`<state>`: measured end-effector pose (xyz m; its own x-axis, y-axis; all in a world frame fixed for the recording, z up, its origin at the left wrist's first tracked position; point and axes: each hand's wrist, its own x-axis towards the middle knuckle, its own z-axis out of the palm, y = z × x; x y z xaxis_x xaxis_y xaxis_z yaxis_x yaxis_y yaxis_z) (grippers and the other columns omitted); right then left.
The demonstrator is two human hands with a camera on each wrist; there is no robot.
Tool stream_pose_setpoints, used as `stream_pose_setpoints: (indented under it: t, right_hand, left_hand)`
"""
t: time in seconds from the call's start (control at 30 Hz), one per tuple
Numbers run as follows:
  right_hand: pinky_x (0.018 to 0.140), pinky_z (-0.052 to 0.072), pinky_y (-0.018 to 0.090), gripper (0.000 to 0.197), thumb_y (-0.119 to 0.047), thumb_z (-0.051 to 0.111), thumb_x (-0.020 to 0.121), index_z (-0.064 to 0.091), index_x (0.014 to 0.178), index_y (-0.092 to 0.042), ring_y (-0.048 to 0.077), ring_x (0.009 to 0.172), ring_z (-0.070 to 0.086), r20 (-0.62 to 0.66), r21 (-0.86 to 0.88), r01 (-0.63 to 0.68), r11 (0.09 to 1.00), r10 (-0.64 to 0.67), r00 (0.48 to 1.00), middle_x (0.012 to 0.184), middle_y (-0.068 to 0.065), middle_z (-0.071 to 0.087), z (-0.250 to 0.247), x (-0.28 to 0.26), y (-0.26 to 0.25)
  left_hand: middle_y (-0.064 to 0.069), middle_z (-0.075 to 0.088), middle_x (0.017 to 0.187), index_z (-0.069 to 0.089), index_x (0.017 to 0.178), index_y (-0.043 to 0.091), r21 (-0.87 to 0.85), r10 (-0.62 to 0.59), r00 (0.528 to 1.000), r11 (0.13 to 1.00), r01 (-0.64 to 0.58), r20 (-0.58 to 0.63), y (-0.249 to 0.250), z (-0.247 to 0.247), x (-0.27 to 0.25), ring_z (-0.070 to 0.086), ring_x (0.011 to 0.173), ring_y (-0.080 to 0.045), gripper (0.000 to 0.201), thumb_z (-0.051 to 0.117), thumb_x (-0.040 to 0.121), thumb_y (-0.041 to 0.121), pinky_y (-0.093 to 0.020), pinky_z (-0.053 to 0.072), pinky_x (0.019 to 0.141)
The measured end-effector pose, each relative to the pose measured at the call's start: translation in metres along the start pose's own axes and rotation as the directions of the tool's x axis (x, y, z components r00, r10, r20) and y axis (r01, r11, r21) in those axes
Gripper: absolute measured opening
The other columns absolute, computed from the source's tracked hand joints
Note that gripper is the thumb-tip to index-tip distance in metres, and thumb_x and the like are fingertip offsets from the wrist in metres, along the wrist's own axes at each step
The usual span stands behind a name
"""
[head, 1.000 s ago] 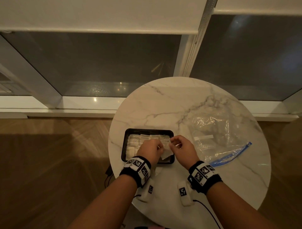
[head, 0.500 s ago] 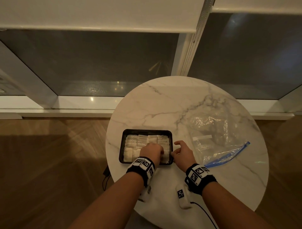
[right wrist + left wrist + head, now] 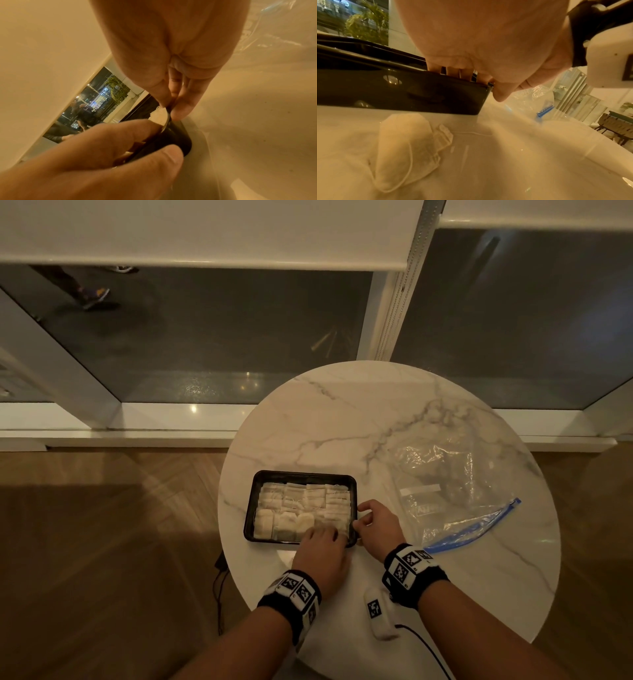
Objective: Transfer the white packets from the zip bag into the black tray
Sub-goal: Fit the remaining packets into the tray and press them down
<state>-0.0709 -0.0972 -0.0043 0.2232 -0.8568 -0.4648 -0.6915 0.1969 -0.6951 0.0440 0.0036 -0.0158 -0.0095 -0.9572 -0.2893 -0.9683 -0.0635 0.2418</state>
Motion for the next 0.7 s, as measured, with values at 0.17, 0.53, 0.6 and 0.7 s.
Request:
stream_pose_setpoints:
  t: [0.17,0.53,0.6,0.7]
  right_hand:
    - [0.055,0.044,0.014,0.024,-0.004,0.064,0.090,0.059,0.112,-0.013,0.008,0.064,0.060,0.010,-0.062,0.024,0.998,-0.023,1.000,0.068,-0.003,0.060,-0.001,-0.001,-0.001]
    - [0.058,0.046,0.016,0.023,-0.005,0.064,0.089,0.061,0.111,-0.012,0.008,0.065,0.059,0.028,-0.082,0.051,0.995,-0.049,0.998,0.068,-0.004,0.060,-0.004,-0.001,-0.005]
    - [0.062,0.047,0.019,0.023,-0.004,0.063,0.089,0.061,0.110,-0.013,0.008,0.065,0.058,0.023,-0.088,0.052,0.995,-0.050,0.999,0.068,-0.005,0.059,-0.003,-0.001,-0.005]
    - [0.070,0.055,0.030,0.023,-0.004,0.062,0.090,0.061,0.110,-0.014,0.013,0.068,0.060,0.023,-0.083,0.052,0.995,-0.050,0.998,0.069,-0.004,0.058,-0.003,-0.001,-0.005]
  left_hand:
    - [-0.009,0.061,0.126,0.049,0.131,0.016,0.001,-0.008,0.999,1.000,0.008,0.052,0.009,0.002,-0.001,0.055,0.115,-0.029,0.039,0.042,0.099,0.037,-0.042,0.037,0.103]
    - [-0.001,0.061,0.114,0.060,0.115,0.019,-0.461,-0.049,0.998,0.887,0.020,-0.049,-0.004,-0.011,-0.004,0.055,0.107,-0.018,0.027,0.051,0.090,0.018,-0.033,0.047,0.095]
    - [0.004,0.061,0.112,0.063,0.113,0.020,-0.407,-0.070,0.979,0.913,-0.016,-0.193,-0.014,-0.013,-0.011,0.051,0.106,-0.013,0.024,0.052,0.091,0.019,-0.028,0.044,0.093]
    - [0.007,0.060,0.102,0.065,0.103,0.021,-0.369,-0.065,0.938,0.927,-0.070,-0.339,-0.028,-0.016,-0.029,0.050,0.097,-0.009,0.014,0.057,0.092,0.024,-0.025,0.045,0.084]
